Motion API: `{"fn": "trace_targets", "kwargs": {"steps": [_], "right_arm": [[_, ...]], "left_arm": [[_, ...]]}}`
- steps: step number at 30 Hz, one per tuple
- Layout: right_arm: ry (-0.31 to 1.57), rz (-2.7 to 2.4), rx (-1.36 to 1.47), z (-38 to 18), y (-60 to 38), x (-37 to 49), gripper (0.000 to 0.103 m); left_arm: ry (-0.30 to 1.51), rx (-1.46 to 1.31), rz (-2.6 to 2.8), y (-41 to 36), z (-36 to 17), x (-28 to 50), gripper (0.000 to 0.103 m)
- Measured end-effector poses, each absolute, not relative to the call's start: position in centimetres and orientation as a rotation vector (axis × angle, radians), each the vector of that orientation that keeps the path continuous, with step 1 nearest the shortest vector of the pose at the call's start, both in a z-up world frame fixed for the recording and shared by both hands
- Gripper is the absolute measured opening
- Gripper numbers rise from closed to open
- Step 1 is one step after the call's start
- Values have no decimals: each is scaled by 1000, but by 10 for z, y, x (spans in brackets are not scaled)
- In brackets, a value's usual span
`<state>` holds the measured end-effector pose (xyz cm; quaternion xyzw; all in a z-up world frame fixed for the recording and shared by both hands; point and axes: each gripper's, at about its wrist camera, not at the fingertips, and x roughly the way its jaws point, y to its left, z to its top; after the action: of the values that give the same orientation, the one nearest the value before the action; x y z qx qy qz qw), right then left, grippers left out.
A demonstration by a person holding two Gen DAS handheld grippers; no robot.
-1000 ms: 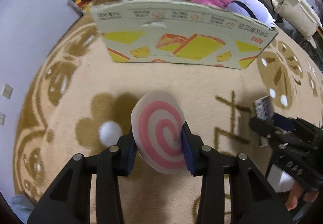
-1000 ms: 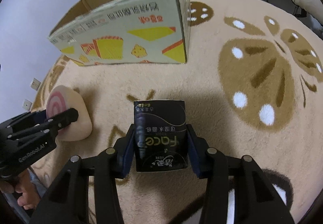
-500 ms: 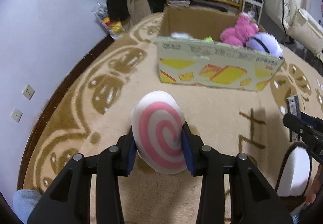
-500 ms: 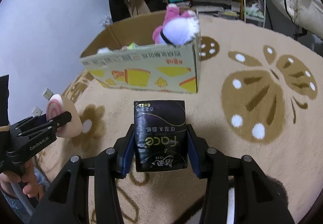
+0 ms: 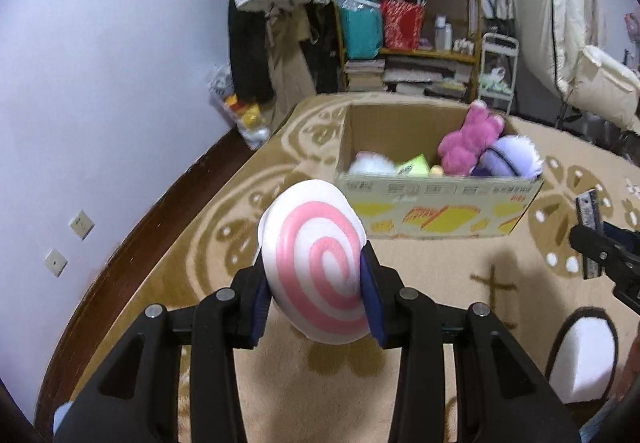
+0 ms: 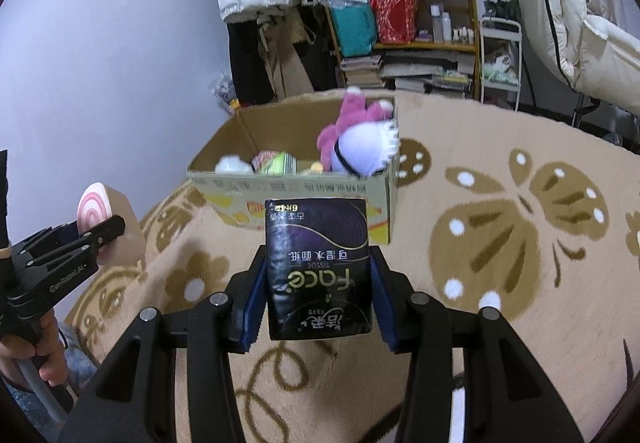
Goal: Organize soft objects
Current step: 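Lift and carry the swirl cake and Face pack over the box with both tools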
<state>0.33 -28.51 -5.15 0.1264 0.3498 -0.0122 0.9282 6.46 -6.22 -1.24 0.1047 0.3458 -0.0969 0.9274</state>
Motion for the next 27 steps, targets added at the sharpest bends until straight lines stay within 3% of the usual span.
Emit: {"fn": "trace_targets", "kwargs": {"steps": [12, 27], "right_arm": [[638, -35, 241, -20, -297, 26, 49], [594, 8, 116, -2, -300, 106, 49]], "left_arm": [[570, 265, -237, -86, 37, 93, 38], [528, 241, -285, -120, 33, 163, 39]]}}
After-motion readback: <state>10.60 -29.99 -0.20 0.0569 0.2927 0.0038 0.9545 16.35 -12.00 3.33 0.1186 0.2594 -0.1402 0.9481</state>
